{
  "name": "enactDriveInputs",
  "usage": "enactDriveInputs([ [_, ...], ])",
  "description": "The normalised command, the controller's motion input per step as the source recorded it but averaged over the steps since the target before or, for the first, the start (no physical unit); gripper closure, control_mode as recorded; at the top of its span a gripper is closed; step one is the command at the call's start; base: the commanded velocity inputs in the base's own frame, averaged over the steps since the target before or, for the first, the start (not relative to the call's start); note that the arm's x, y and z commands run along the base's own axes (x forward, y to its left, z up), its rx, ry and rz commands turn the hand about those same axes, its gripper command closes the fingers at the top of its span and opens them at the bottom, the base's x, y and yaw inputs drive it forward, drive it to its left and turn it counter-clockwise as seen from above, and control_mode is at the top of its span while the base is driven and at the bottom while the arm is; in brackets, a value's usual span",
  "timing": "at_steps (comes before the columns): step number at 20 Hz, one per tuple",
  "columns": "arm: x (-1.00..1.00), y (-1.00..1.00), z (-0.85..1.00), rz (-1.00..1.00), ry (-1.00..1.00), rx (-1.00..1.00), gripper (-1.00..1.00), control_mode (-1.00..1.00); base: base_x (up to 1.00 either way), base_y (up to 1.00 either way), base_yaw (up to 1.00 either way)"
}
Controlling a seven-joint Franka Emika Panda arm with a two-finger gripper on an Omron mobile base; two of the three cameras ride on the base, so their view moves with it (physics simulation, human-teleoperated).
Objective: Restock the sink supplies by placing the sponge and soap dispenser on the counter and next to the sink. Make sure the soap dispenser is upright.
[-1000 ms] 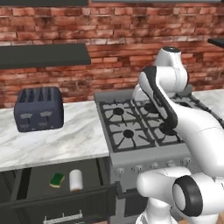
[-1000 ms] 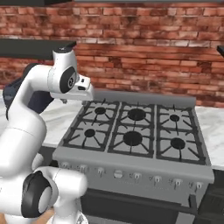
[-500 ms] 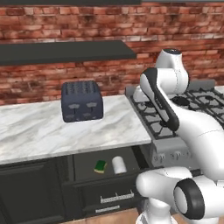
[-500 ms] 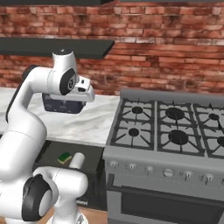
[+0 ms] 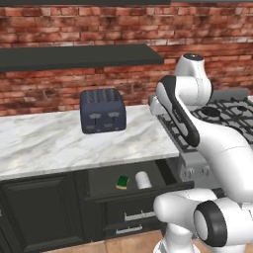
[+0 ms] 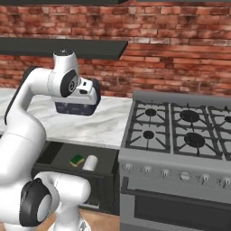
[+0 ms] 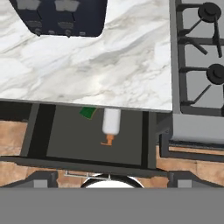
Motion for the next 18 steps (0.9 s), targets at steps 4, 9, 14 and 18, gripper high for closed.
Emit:
enactDriveInputs([
  [4,0.0,0.0,0.0,0.0,0.0,0.0,-1.0,1.0,-0.38,0.15,0.0],
  [9,0.0,0.0,0.0,0.0,0.0,0.0,-1.0,1.0,-0.32,0.18,0.0],
  [14,0.23,0.11,-0.45,0.01,0.06,0.0,-1.0,-1.0,0.0,0.0,0.0],
  [18,0.62,0.5,-1.0,0.0,0.15,-0.01,-1.0,-1.0,0.0,0.0,0.0],
])
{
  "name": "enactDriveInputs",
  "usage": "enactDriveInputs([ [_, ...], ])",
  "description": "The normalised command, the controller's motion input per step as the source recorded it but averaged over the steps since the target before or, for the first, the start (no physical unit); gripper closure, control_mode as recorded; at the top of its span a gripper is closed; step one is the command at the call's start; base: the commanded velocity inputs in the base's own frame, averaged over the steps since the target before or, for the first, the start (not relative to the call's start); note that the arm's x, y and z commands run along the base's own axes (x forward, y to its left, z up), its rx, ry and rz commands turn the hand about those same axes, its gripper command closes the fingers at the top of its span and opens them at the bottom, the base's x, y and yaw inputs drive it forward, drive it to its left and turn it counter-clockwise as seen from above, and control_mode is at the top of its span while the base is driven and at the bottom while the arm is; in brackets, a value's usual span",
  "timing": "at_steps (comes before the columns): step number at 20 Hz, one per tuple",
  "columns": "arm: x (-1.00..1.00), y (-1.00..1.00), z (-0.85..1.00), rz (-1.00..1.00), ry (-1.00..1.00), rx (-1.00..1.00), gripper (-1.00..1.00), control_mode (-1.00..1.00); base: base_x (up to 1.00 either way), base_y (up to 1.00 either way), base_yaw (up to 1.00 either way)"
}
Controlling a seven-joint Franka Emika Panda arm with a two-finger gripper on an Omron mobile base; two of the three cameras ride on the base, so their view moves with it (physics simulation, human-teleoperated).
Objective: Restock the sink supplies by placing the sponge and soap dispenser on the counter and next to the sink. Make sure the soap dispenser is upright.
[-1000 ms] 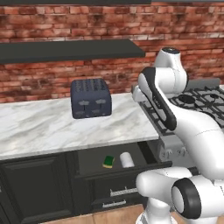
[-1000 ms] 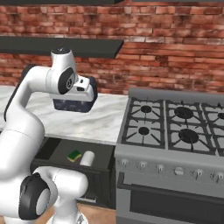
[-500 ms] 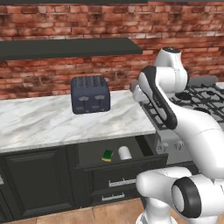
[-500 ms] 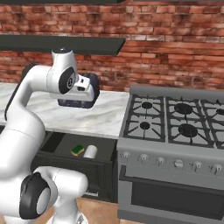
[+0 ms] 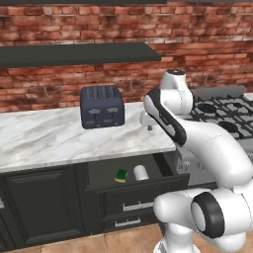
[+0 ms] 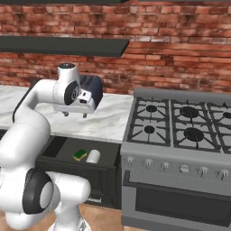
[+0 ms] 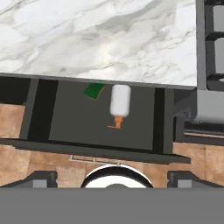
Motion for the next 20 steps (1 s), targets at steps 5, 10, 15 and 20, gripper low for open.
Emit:
enactDriveInputs([
  [5,0.24,0.24,-0.94,-0.04,0.15,0.0,-1.0,-1.0,0.0,0.0,0.0],
  [10,0.0,0.0,-0.79,-0.04,0.08,0.02,-1.0,-1.0,0.0,0.0,0.0],
  [15,0.0,0.01,-0.54,0.0,0.02,0.0,-1.0,-1.0,0.0,0.0,0.0],
  [20,0.0,0.0,-0.55,0.0,0.0,0.0,-1.0,-1.0,0.0,0.0,0.0],
])
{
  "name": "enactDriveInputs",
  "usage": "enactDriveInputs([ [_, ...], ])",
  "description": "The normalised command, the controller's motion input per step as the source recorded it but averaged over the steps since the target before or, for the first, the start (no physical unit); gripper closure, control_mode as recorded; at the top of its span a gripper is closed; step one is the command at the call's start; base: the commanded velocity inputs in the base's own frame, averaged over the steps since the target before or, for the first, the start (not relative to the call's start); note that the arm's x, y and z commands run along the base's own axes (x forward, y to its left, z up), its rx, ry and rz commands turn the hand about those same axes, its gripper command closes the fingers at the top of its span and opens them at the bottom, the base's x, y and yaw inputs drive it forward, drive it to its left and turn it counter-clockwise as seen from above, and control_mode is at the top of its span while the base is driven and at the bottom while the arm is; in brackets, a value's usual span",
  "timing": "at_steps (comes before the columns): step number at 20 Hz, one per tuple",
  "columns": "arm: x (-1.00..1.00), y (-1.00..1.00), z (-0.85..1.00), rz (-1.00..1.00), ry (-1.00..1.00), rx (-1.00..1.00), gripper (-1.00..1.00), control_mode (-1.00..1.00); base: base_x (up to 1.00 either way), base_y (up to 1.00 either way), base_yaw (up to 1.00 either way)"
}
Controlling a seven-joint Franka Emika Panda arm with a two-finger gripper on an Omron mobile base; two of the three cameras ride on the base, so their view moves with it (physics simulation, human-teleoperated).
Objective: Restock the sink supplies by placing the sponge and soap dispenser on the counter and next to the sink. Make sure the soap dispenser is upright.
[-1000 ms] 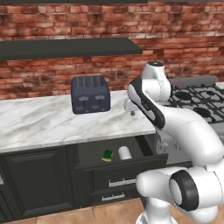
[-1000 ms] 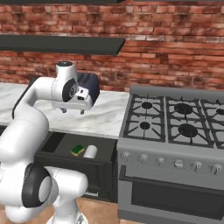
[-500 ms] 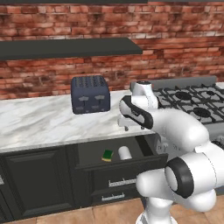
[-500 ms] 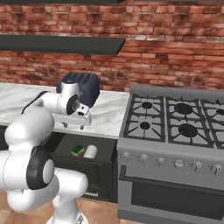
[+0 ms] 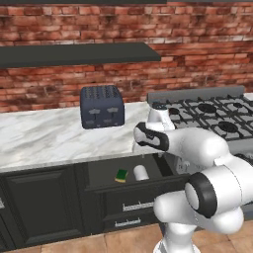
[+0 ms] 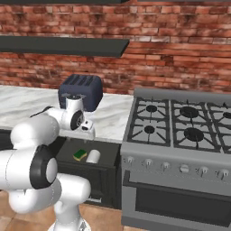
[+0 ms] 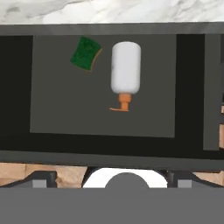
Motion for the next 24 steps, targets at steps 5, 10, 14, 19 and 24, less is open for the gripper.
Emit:
enactDriveInputs([
  [5,0.0,0.0,-0.56,0.0,0.0,0.0,-1.0,-1.0,0.0,0.0,0.0],
  [10,0.09,0.0,-0.38,0.0,0.0,0.01,-1.0,-1.0,0.0,0.0,0.0],
  [14,0.13,0.0,-0.31,0.0,0.0,0.0,-1.0,-1.0,0.0,0.0,0.0],
  [19,0.18,0.0,-0.32,0.0,0.0,0.01,-1.0,-1.0,0.0,0.0,0.0],
  [24,0.03,0.0,-0.4,0.0,0.0,0.01,-1.0,-1.0,0.0,0.0,0.0],
])
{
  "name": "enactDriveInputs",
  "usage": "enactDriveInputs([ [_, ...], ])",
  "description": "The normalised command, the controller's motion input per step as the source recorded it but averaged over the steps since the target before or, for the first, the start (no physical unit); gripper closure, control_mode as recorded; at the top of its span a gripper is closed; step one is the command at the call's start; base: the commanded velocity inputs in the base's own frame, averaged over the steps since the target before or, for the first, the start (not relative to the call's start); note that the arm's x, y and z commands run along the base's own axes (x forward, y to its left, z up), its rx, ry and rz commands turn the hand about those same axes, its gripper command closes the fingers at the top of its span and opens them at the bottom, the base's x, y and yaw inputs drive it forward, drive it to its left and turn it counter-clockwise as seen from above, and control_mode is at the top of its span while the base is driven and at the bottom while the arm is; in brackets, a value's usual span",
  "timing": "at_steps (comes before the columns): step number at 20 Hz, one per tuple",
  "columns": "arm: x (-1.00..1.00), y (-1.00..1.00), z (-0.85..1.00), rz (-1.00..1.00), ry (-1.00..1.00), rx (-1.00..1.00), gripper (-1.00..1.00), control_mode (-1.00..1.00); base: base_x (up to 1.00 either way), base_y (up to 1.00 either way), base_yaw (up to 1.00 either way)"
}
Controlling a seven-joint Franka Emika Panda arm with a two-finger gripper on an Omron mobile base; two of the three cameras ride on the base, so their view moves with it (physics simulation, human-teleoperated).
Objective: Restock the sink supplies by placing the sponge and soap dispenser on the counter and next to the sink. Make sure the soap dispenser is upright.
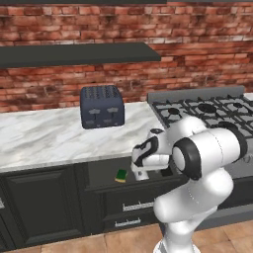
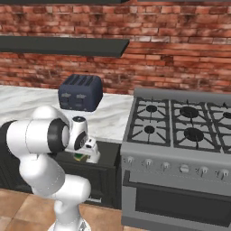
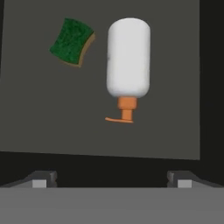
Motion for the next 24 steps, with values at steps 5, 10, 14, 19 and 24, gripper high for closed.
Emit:
enactDriveInputs([
  [5,0.0,0.0,-0.36,0.0,0.0,0.0,-1.0,-1.0,0.0,0.0,0.0],
  [10,-0.04,0.0,-0.31,0.0,0.0,0.0,-1.0,-1.0,0.0,0.0,0.0],
  [14,-0.32,0.0,-0.2,0.0,0.0,0.0,-1.0,-1.0,0.0,0.0,0.0],
  [19,-0.51,0.0,-0.1,0.0,0.0,0.0,-1.0,-1.0,0.0,0.0,0.0],
  [24,-0.59,0.0,0.0,0.0,0.0,0.0,-1.0,-1.0,0.0,0.0,0.0],
])
